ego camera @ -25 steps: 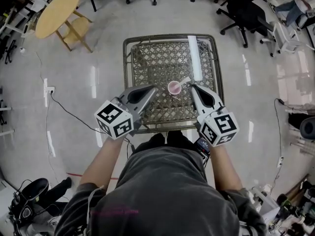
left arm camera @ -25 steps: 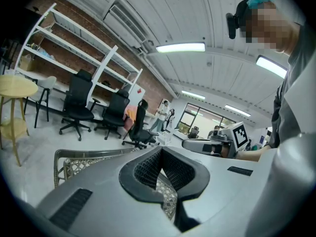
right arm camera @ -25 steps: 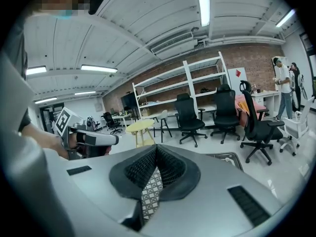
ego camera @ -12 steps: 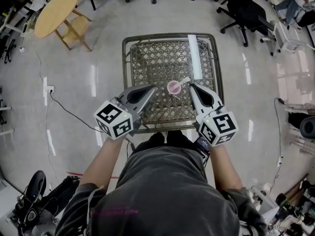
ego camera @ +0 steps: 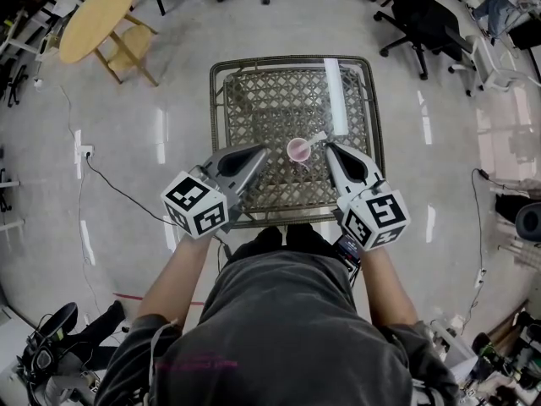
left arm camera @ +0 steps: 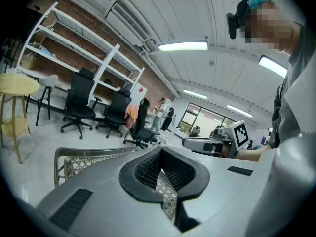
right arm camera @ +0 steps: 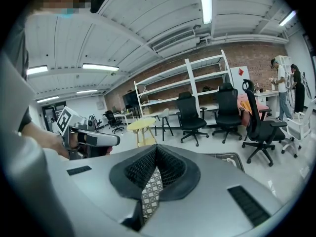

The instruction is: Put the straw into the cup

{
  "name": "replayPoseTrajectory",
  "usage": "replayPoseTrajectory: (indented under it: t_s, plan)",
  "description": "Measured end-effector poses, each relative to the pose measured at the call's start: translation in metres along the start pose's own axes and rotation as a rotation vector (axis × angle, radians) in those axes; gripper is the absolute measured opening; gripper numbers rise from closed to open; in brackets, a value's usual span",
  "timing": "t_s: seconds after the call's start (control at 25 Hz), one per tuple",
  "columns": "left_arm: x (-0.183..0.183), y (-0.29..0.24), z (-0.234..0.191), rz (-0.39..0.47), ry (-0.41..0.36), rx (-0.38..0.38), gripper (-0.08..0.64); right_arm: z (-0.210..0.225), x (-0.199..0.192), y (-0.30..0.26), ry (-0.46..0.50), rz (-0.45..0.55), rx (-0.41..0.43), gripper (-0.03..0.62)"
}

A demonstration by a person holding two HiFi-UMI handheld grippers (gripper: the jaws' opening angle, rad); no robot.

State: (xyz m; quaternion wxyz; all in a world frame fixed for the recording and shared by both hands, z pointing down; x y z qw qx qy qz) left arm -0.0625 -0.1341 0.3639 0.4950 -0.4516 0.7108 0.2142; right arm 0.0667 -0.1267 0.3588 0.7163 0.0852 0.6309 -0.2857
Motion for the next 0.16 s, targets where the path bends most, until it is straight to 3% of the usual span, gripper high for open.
replayPoseTrajectory:
  t_s: [0.16]
  plan:
    - [0.0058,0.0014,-0.0011,0.002,0.000,0.001,0.009,-0.0024,0.0042,-0.0031,0.003,-0.004,0.006,0.014]
Point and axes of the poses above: the fingertips, and each gripper's own axes: y backward along the fingers, z to its right, x out of its top, the point moved 1 cm from there along y, backward along the fingers, and after that the axes turned 6 degrees about z, right-handed, at the moved point
